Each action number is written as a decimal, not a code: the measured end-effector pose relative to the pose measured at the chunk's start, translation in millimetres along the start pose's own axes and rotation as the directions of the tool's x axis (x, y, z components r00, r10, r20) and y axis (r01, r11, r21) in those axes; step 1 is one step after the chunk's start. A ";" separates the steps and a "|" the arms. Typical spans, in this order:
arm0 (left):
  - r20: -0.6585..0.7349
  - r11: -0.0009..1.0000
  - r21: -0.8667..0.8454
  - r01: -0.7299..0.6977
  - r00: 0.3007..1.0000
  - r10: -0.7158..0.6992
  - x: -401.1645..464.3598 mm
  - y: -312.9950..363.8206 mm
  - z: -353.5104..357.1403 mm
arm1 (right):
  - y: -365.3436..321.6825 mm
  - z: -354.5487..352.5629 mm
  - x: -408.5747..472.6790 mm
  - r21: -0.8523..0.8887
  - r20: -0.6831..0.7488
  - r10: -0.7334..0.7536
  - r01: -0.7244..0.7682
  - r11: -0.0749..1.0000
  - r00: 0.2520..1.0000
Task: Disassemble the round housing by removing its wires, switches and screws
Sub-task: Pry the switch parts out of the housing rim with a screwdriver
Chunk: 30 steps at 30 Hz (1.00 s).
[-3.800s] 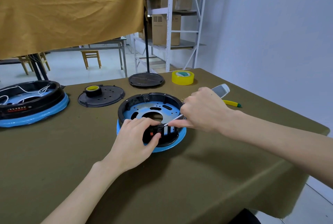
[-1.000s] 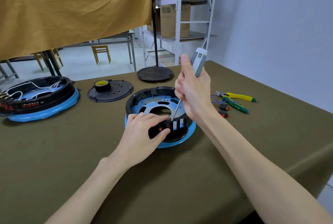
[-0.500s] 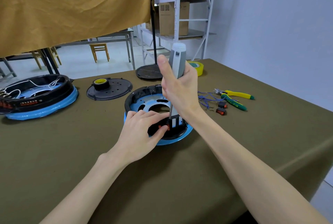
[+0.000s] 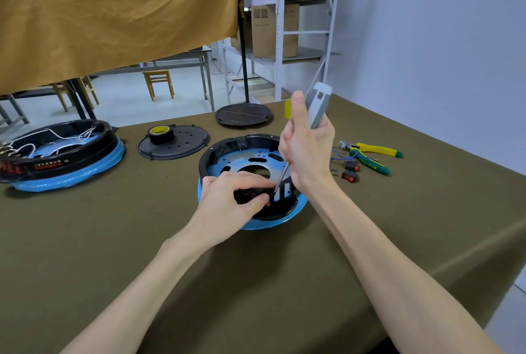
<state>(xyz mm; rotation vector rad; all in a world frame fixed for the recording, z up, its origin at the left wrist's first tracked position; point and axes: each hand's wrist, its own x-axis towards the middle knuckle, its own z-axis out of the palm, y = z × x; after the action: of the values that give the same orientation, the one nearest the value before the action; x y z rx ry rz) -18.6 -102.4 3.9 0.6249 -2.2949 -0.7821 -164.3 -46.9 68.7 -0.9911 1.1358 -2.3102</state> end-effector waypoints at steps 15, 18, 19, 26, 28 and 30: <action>-0.036 0.991 0.133 -0.025 0.999 0.030 -3.2 1.8 0.7 | -4.9 -3.4 4.4 0.127 -0.083 0.007 0.003 0.992 0.997; -0.039 0.990 0.137 -0.021 0.999 0.027 -4.0 4.2 0.5 | -4.2 -4.3 2.4 0.151 -0.158 0.006 0.018 0.988 0.987; -0.040 0.990 0.138 -0.023 0.999 0.029 -4.1 4.2 0.4 | -3.4 -4.0 1.1 0.155 -0.186 0.007 0.022 0.988 0.983; -0.028 1.000 0.027 -0.012 1.000 0.013 -7.0 1.7 -1.1 | -4.2 -3.6 -3.1 0.154 -0.246 0.043 -0.004 0.988 0.968; -0.031 1.000 0.007 -0.016 0.999 0.016 -7.2 1.5 -1.8 | -7.4 -8.6 -1.0 0.157 -0.259 0.049 -0.008 0.988 0.965; -0.036 1.000 0.004 -0.020 0.999 0.020 -7.1 1.3 -1.4 | -8.3 -13.1 -0.5 0.157 -0.268 0.052 -0.010 0.988 0.962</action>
<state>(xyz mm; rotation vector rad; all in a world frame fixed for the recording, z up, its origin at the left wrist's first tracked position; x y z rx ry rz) -13.0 -97.8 2.7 0.6116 -2.2674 -0.7516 -173.9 -34.6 69.5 -0.6095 1.0413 -2.5203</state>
